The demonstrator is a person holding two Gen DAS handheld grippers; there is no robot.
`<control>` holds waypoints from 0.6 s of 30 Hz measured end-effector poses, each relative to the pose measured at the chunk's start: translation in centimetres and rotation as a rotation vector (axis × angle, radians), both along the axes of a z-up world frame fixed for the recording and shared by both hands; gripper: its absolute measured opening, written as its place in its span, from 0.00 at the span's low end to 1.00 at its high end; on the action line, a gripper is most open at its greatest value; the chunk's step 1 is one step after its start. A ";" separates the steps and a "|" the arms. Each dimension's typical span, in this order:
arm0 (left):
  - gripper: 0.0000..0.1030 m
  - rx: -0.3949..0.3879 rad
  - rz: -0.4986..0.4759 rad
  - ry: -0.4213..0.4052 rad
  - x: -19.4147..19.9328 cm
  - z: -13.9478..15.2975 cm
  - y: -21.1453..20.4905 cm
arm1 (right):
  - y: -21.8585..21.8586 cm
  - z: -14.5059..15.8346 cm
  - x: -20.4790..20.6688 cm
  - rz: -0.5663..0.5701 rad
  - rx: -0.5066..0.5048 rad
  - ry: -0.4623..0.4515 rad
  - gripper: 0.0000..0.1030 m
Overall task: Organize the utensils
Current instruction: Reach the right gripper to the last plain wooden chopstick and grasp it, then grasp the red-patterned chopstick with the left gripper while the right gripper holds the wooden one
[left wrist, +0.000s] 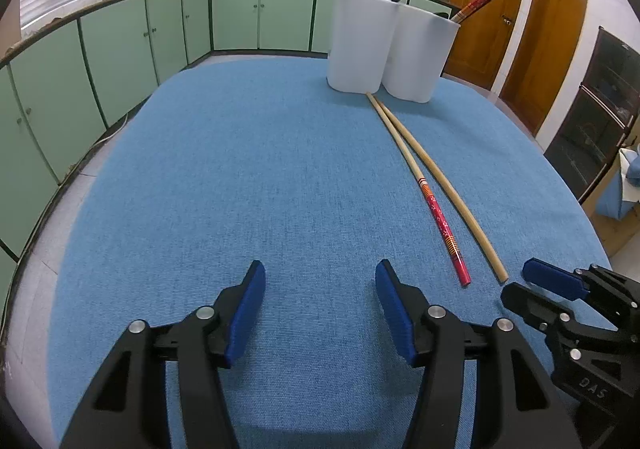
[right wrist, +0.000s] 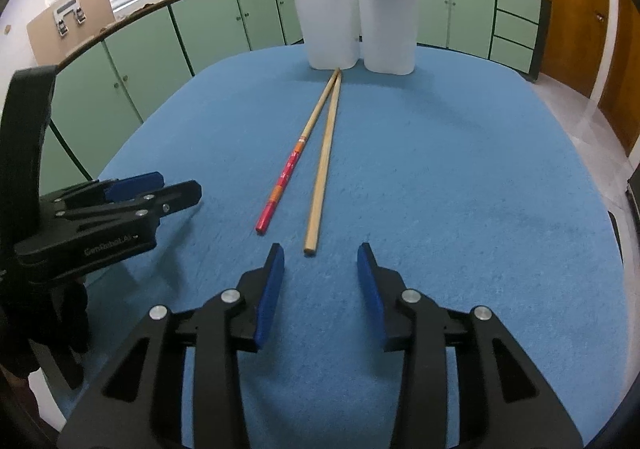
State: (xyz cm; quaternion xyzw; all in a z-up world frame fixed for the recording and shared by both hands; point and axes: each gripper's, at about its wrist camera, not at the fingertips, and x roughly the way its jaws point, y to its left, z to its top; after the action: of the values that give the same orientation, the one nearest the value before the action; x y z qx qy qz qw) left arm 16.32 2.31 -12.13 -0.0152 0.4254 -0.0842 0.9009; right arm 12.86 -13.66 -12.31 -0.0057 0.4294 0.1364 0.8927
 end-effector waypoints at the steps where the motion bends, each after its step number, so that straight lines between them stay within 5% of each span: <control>1: 0.55 0.000 0.000 0.000 0.0 0.0 0.0 | 0.1 0.0 0.1 -0.005 0.003 0.002 0.36; 6: 0.56 0.012 -0.003 0.001 0.0 0.0 -0.2 | 0.8 -0.1 0.9 -0.009 -0.023 0.004 0.31; 10: 0.56 0.023 -0.003 0.001 0.1 0.0 -0.4 | 0.8 -0.1 1.1 -0.007 -0.019 0.010 0.06; 18: 0.56 0.021 -0.021 0.002 -0.2 0.3 -1.4 | -1.4 0.2 0.4 -0.066 0.008 -0.007 0.06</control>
State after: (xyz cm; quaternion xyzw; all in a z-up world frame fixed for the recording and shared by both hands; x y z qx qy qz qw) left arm 16.13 0.87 -11.87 -0.0011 0.4271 -0.0892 0.8998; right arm 13.30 -15.02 -12.07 0.0116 0.4256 0.1086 0.8983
